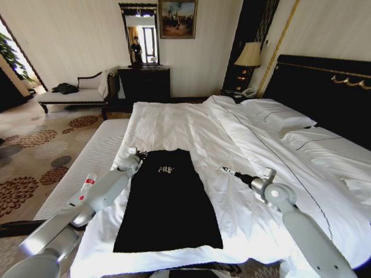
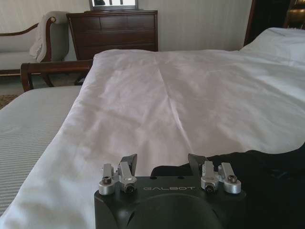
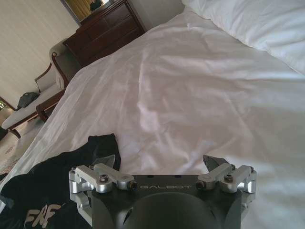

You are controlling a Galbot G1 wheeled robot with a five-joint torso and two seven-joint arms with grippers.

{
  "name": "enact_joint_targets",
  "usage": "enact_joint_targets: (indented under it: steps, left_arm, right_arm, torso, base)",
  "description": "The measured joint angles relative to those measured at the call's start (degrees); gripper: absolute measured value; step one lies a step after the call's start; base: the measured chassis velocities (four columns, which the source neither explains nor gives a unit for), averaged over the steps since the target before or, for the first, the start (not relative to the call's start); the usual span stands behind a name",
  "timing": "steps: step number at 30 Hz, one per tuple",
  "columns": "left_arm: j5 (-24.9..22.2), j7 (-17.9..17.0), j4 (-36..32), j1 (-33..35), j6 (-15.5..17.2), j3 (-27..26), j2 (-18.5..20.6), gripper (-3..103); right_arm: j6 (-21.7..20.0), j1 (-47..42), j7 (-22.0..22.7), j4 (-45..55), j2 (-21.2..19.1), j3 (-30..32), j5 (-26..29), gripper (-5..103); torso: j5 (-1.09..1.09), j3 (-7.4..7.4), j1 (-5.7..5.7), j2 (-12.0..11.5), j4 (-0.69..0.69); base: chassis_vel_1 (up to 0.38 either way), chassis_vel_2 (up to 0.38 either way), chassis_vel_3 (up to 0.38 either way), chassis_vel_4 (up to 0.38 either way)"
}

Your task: Fold the clothes on the bed.

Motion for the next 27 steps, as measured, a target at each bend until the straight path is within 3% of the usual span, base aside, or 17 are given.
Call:
enact_joint_targets:
  steps: [2,4,6,9,14,20,23,27]
  left_arm:
    - [-1.0,1.1,-0.5,0.3,-0.4,-0.5,0.6,70]
    - [-3.4,4.6,-1.2,1.9,-1.9,-2.9,2.1,81]
    - [-3.8,5.4,-1.2,2.3,-2.2,-3.4,2.4,81]
    - [-5.2,9.0,-0.7,5.2,-2.8,-6.6,3.6,96]
    - [-5.0,11.7,1.1,8.0,-3.0,-8.4,4.4,103]
    - [-4.9,14.8,4.6,7.9,-3.6,-9.0,2.8,98]
    - [-4.4,17.5,9.6,6.0,-4.3,-10.1,-0.3,95]
    - [-4.3,19.0,13.1,4.8,-4.9,-11.1,-2.8,82]
  right_arm:
    - [0.0,1.7,-0.1,-1.3,-0.1,-1.4,0.1,100]
    - [0.1,6.6,-0.3,-5.2,0.0,-5.3,0.1,100]
    - [0.1,7.5,-0.3,-6.0,0.1,-6.0,0.0,100]
    - [0.3,12.5,-0.8,-9.9,0.7,-9.7,-1.2,100]
    - [0.5,16.6,-1.0,-14.0,1.5,-12.5,-2.1,100]
    - [0.5,18.0,-1.1,-15.9,1.6,-13.6,-2.3,100]
    - [0.4,18.0,-1.1,-16.2,1.2,-13.7,-2.4,100]
    - [0.2,17.6,-1.1,-16.1,0.8,-13.7,-2.4,100]
  torso:
    - [0.0,0.0,0.0,0.0,-0.01]
    - [0.02,0.0,-0.01,0.0,0.0]
    - [0.01,0.0,0.0,0.0,0.0]
    - [0.02,0.0,0.0,0.0,-0.01]
    - [0.0,0.0,-0.01,0.0,0.03]
    - [0.01,0.0,-0.01,0.0,-0.02]
    - [0.03,0.0,0.0,0.0,-0.04]
    - [0.02,0.0,0.0,0.0,-0.03]
  base:
    - [0.0,0.0,0.0,0.0]
    - [0.0,0.0,0.0,0.0]
    - [0.0,0.0,0.0,0.0]
    - [0.0,0.0,0.0,0.0]
    - [0.0,0.0,0.0,0.0]
    - [0.0,0.0,0.0,0.0]
    - [0.0,0.0,0.0,0.0]
    - [0.0,0.0,0.0,0.0]
